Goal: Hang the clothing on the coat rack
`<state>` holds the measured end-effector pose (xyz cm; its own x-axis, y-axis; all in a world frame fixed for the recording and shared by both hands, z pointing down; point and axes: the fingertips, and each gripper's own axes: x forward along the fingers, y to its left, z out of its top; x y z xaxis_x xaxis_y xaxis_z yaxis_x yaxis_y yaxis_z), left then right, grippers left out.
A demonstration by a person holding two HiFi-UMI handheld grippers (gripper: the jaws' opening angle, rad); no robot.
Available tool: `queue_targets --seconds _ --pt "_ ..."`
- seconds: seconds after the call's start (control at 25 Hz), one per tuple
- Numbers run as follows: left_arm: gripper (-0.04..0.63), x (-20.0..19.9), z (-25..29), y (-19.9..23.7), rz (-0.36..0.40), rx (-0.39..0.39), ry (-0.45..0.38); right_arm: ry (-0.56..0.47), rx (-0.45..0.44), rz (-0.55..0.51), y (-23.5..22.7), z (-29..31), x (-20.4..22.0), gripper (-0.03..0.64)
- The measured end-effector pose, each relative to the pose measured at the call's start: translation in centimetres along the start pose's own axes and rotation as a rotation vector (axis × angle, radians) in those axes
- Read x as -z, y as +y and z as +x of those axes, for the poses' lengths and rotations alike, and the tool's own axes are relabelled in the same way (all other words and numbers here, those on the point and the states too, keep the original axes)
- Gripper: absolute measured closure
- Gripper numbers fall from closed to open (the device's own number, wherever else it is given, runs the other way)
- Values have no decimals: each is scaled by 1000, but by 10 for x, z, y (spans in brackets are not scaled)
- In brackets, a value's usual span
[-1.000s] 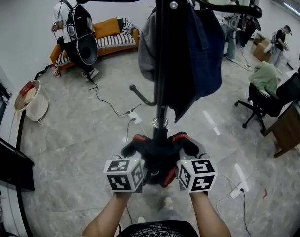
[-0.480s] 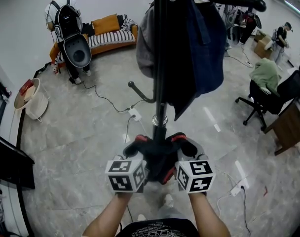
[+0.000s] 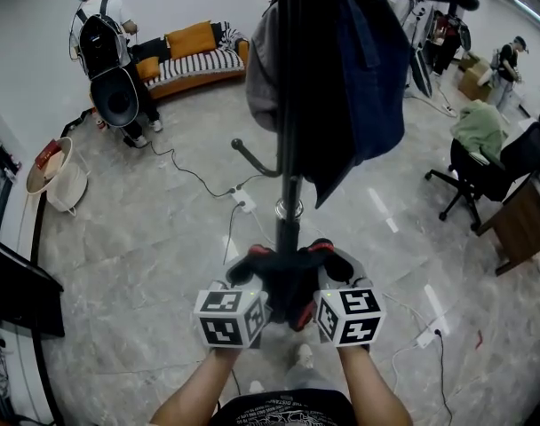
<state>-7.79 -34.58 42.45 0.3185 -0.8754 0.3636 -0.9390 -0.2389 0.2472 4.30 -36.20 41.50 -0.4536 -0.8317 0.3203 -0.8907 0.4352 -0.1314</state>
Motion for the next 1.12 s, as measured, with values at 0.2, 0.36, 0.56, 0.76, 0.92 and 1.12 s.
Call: queue_targets --seconds 0.2,0.36,0.56,0.76,0.92,1.12 --pt "561 7 -2 -5 11 15 11 8 7 4 2 -4 8 591" --pt "561 14 -6 -10 11 23 15 16 13 -3 5 -10 14 591" --pt "561 20 -9 -13 12 34 22 21 19 -7 6 -16 21 591" --pt "561 24 -12 -15 16 40 27 26 22 -15 8 -21 27 589" --pt "561 28 -18 -15 22 50 32 34 18 -30 15 -26 34 588" --pt "561 32 -24 -15 27 64 32 41 7 -55 23 -33 41 583"
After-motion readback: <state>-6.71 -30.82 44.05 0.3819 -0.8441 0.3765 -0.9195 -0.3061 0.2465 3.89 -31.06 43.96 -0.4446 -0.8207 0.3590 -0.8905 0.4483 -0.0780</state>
